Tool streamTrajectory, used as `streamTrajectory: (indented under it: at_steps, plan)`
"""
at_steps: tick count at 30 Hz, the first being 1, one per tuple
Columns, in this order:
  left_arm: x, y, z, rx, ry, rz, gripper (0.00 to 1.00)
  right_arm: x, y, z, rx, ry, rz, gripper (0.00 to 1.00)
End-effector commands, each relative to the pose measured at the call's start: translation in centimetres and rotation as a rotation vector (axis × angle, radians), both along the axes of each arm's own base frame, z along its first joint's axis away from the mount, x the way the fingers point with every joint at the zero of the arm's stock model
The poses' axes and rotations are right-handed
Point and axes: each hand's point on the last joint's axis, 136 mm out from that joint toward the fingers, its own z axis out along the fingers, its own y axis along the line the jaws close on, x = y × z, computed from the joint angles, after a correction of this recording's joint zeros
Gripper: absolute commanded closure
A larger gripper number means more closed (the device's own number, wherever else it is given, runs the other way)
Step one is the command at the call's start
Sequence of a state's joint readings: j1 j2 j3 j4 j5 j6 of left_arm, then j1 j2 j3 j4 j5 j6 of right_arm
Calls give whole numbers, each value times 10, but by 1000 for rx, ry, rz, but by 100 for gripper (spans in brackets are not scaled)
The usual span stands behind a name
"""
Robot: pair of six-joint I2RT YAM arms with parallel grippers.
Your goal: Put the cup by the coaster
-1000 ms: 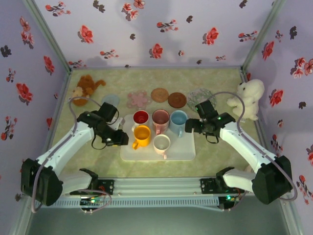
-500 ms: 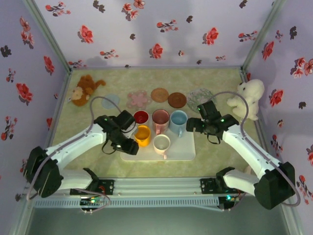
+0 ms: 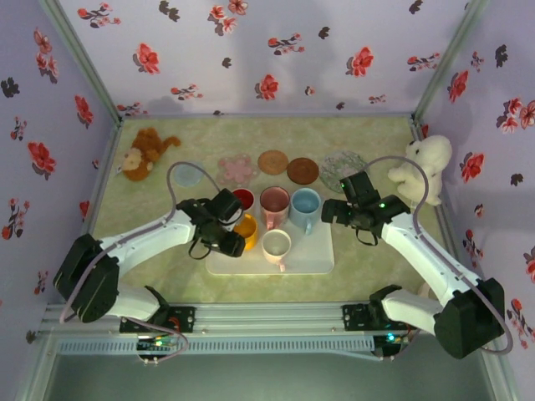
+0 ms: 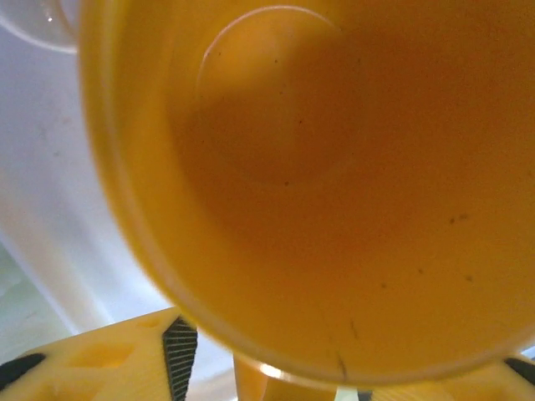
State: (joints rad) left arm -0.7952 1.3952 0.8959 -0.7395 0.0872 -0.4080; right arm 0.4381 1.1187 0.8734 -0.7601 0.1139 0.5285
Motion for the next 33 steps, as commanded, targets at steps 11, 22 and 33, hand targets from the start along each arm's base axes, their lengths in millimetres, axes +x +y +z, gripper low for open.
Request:
streamTrajectory:
  at_steps: [11,22,33]
  plan:
    - [-4,2,-20,33,11,3,64,0,-8,1,-11,-12,-37,1]
    - [4,1,-10,35,-24,11,83,0,-8,1,-15,-8,-36,1]
    - [6,5,20,40,-59,-1,100,-1,-9,0,-19,-7,-31,1]
